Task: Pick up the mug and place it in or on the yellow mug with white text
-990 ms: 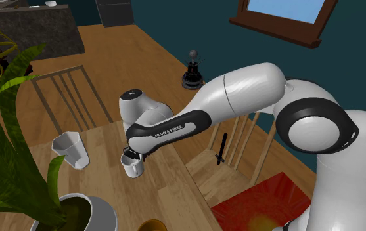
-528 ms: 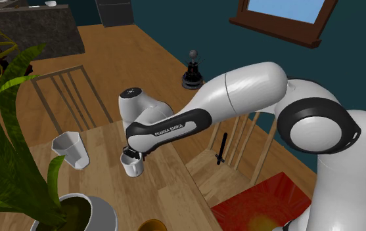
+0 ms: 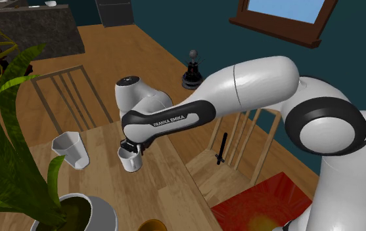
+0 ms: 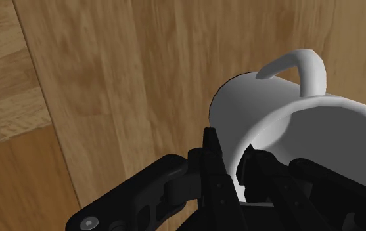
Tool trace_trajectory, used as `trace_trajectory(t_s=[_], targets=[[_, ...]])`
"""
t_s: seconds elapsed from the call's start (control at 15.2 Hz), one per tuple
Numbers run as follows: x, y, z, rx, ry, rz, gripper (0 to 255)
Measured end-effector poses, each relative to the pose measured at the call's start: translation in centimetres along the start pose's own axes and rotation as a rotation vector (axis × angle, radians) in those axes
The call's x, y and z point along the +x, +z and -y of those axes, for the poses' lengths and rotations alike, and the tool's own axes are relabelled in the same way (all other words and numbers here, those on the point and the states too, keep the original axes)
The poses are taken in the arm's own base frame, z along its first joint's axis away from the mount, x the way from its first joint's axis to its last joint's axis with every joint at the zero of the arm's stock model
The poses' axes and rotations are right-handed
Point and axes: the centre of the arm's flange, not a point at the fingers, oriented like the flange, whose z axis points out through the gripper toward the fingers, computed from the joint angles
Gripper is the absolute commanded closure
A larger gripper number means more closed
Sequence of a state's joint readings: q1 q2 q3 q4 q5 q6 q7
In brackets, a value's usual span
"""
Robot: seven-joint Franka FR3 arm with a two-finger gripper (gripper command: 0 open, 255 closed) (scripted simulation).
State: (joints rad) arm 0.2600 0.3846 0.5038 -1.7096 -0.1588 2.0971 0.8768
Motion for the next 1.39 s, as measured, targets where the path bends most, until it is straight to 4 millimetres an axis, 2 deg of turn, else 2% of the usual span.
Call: trace_trajectory(t_s=[1.39], targets=[[0.1, -11.0, 0.8, 0.000, 0.000, 0.000, 255]])
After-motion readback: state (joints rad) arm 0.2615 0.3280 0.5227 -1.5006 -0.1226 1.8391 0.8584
